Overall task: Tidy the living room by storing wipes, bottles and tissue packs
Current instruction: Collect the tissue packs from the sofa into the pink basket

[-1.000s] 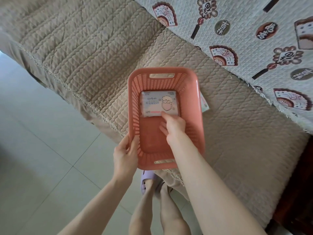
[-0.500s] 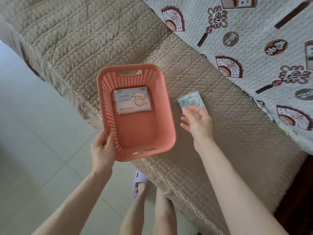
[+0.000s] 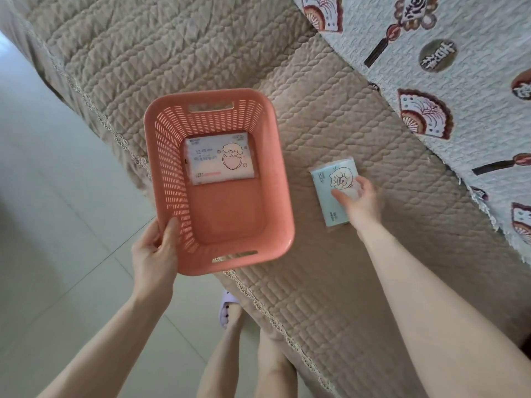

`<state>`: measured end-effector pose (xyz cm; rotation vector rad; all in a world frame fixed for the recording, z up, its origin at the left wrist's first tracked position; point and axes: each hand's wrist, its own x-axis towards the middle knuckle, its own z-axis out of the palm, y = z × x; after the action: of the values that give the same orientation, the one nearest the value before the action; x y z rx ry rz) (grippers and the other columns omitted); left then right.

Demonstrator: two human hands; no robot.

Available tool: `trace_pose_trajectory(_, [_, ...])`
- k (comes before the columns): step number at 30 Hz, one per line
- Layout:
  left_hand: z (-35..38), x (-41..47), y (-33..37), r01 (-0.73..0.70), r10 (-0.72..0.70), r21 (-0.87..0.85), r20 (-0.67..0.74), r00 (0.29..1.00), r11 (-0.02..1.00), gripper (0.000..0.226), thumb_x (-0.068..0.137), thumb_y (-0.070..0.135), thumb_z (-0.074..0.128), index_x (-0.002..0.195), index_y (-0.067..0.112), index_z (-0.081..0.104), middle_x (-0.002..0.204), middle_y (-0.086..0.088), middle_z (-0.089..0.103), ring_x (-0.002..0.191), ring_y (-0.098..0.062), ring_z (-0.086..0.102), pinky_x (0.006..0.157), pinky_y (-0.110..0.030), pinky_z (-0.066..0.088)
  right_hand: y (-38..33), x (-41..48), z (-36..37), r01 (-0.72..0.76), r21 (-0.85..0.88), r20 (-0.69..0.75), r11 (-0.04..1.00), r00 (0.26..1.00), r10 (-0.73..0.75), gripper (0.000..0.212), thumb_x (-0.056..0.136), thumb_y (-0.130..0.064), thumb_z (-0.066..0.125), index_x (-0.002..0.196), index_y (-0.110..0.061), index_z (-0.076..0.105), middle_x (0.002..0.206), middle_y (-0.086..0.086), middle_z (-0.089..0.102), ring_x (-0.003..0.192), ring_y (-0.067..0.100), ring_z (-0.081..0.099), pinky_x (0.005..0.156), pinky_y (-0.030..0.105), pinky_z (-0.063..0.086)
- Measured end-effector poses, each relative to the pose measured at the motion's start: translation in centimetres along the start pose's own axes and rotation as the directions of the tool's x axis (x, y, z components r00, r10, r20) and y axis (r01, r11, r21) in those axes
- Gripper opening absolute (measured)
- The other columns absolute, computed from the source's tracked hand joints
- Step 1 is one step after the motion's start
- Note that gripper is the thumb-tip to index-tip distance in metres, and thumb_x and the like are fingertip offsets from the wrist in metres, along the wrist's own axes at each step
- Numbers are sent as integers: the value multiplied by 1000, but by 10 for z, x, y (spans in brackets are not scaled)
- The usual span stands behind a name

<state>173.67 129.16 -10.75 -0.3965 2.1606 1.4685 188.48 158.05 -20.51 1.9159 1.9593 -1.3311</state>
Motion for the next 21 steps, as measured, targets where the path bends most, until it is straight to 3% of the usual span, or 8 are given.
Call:
trace_pose_trajectory(3, [-4,1,-2,-2,3,-10,4,1000,1000,18,97,19,55,91,22,71,81,5,72,77,-13,64,68,-24,55,1,11,1,13,-138,-94,990,995,-26,73,73,-30,80,136,-10,48,133,20,47,126,33,40,109,39,27])
trace_pose_trajectory(6, [-8,-1,-3,-3,3,-14,4,1000,1000,24,97,21,56,85,28,74,77,10,74,70,-7,66,64,-21,57,6,18,-1,-11,-149,-57,989,998,3,58,75,-21,77,125,-6,54,122,17,59,114,31,53,101,42,39])
trace_pose_trajectory(9, [-11,-4,-1,-10,9,-31,-7,1000,999,21,97,20,56,88,26,74,78,9,75,68,-5,68,62,-20,58,6,15,-4,-39,7,-47,999,998,40,34,79,-10,74,109,-7,60,111,13,67,92,24,62,87,39,50])
trace_pose_trajectory(13, [-13,-7,5,6,-6,-60,-8,1000,998,20,97,19,55,88,24,72,77,9,75,68,-6,68,62,-21,58,-9,2,-14,-20,228,-17,974,1000,24,18,83,-6,69,97,-15,62,89,1,67,74,14,59,61,22,46])
trace_pose_trajectory(16, [-17,-7,9,18,-19,-75,-17,1000,997,19,98,18,54,87,22,70,74,10,74,65,-5,67,60,-19,57,-34,-10,-25,5,298,32,954,999,-15,18,85,-8,69,99,-16,63,77,-9,61,67,7,57,57,19,46])
trace_pose_trajectory(21, [-33,-1,20,32,-34,-101,-23,999,994,20,98,17,54,84,22,68,75,3,70,70,-14,62,60,-22,53,-99,-38,-41,117,373,118,920,978,-172,15,87,-5,66,99,-14,63,78,-6,64,54,-3,63,50,15,52])
